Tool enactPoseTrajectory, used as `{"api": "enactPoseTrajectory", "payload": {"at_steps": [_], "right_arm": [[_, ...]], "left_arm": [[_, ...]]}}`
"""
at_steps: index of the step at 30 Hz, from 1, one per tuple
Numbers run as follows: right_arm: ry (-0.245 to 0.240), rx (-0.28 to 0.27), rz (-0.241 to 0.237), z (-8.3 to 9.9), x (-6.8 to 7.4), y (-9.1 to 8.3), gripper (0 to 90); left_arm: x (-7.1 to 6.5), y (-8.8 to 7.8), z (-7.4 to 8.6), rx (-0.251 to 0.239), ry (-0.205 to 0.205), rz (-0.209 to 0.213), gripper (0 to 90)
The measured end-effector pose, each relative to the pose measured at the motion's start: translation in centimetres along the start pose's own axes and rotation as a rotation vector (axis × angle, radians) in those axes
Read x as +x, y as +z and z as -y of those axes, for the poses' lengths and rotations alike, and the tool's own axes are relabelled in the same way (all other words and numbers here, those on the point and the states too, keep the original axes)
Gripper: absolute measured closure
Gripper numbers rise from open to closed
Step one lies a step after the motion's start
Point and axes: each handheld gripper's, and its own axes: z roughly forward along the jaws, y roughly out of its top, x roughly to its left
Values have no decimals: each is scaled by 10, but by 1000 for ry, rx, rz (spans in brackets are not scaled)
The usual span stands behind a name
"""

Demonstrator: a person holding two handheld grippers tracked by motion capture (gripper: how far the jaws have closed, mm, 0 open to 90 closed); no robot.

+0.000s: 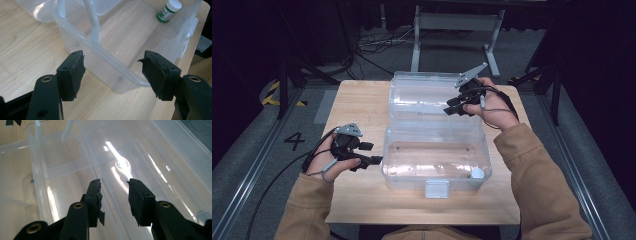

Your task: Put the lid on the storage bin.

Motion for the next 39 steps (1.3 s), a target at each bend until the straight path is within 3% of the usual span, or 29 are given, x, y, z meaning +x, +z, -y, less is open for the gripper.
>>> {"api": "enactPoseTrajectory", "payload": {"at_steps": [4,18,26,39], "right_arm": [[17,2,-17,-1,3,0,757],[37,-7,-29,0,4,0,778],[58,-17,-27,2,4,0,773],[81,-28,-29,3,4,0,769]], "left_arm": [[-4,1,-3,-2,19,13,347],[-24,11,-13,-4,77,87,348],[-34,26,-16,38,116,141,352],[-46,53,-17,123,172,193,358]]}}
